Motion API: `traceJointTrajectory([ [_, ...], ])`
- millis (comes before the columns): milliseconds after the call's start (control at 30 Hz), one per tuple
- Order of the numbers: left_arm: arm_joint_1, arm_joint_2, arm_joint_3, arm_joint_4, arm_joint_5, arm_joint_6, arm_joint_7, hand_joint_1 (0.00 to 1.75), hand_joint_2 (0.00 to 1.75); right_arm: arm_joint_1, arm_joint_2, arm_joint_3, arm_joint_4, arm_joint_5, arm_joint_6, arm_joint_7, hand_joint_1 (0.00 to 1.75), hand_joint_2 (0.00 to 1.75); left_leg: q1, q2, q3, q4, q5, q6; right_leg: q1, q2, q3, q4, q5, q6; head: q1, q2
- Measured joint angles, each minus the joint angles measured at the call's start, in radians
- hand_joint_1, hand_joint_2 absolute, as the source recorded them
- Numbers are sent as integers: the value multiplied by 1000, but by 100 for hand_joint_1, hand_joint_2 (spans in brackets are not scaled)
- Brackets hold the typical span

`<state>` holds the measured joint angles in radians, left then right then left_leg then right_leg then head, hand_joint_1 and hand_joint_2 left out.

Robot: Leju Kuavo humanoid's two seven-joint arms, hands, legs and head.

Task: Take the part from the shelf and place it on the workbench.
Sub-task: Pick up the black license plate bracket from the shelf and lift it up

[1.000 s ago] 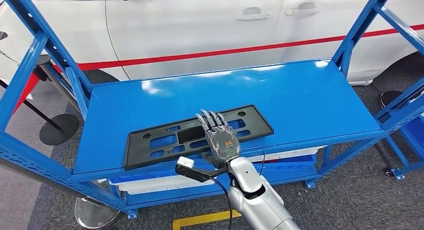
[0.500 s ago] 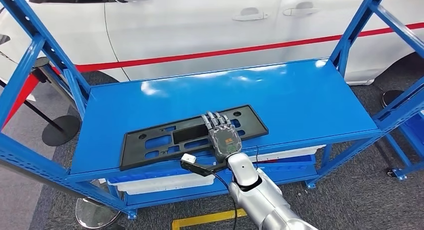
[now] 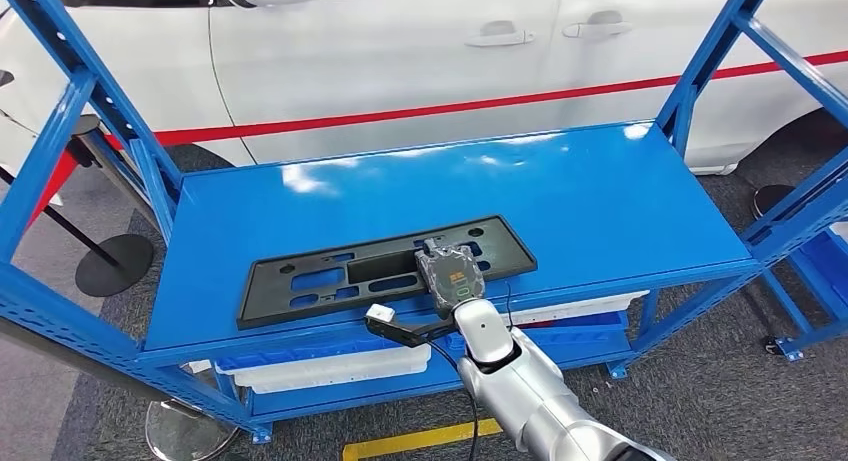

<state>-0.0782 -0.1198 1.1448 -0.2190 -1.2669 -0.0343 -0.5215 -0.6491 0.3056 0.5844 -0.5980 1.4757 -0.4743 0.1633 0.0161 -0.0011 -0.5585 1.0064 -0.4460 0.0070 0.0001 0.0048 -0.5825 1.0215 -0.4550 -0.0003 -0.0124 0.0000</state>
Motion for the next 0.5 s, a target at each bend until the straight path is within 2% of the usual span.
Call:
traceJointTrajectory([
  [67, -1, -2, 0, 0, 1, 0, 0, 0, 0, 0, -3, 0, 4, -1, -4, -2, 175, 175, 3, 5, -2, -5, 6, 13, -2, 0, -36, 79, -52, 9, 4, 0],
  [133, -1, -2, 0, 0, 1, 0, 0, 0, 0, 1, -6, 0, 8, -1, -7, -5, 175, 175, 3, 7, -7, -4, 7, 18, -5, 0, -101, 214, -118, 14, 8, 0],
  [167, -1, -2, 0, 0, 1, 1, 0, 0, 0, 2, -8, 0, 10, -2, -9, -7, 175, 175, 2, 8, -9, -4, 8, 19, -6, -1, -125, 263, -133, 15, 8, 0],
  [200, -1, -2, 0, 0, 1, 1, 1, 0, 0, 3, -9, 0, 11, -3, -13, -10, 175, 175, 2, 8, -10, -4, 8, 19, -8, -1, -133, 280, -129, 16, 8, 0],
  [233, -1, -2, 0, 0, 1, 2, 1, 0, 0, 3, -10, 0, 12, -5, -18, -14, 175, 175, 2, 7, -9, -3, 8, 18, -9, -1, -120, 257, -107, 15, 8, 0],
  [300, -1, -3, 0, 0, 4, 3, 3, 0, 0, 5, -10, -4, 9, -20, -36, -35, 175, 175, 2, 5, -5, -2, 6, 15, -10, -2, -49, 119, -39, 9, 8, 0],
  [367, -1, -5, 2, 0, 12, 5, 4, 0, 0, 18, -9, -14, -10, -65, -67, -83, 175, 175, -1, 3, -4, 1, 4, 4, -6, -2, 6, 8, -3, 1, 8, 0],
  [433, -1, -6, 5, 0, 24, 10, 5, 0, 0, 49, -8, -22, -65, -139, -88, -147, 175, 175, -1, 2, -5, 0, 4, -10, 0, 0, 12, -11, -1, -6, 7, 0],
  [500, 0, -6, 10, 0, 36, 17, 6, 0, 0, 95, -8, -24, -159, -230, -91, -204, 175, 175, 2, 2, -8, 4, -3, -23, -2, 2, 12, -17, 3, -18, 7, 0],
])
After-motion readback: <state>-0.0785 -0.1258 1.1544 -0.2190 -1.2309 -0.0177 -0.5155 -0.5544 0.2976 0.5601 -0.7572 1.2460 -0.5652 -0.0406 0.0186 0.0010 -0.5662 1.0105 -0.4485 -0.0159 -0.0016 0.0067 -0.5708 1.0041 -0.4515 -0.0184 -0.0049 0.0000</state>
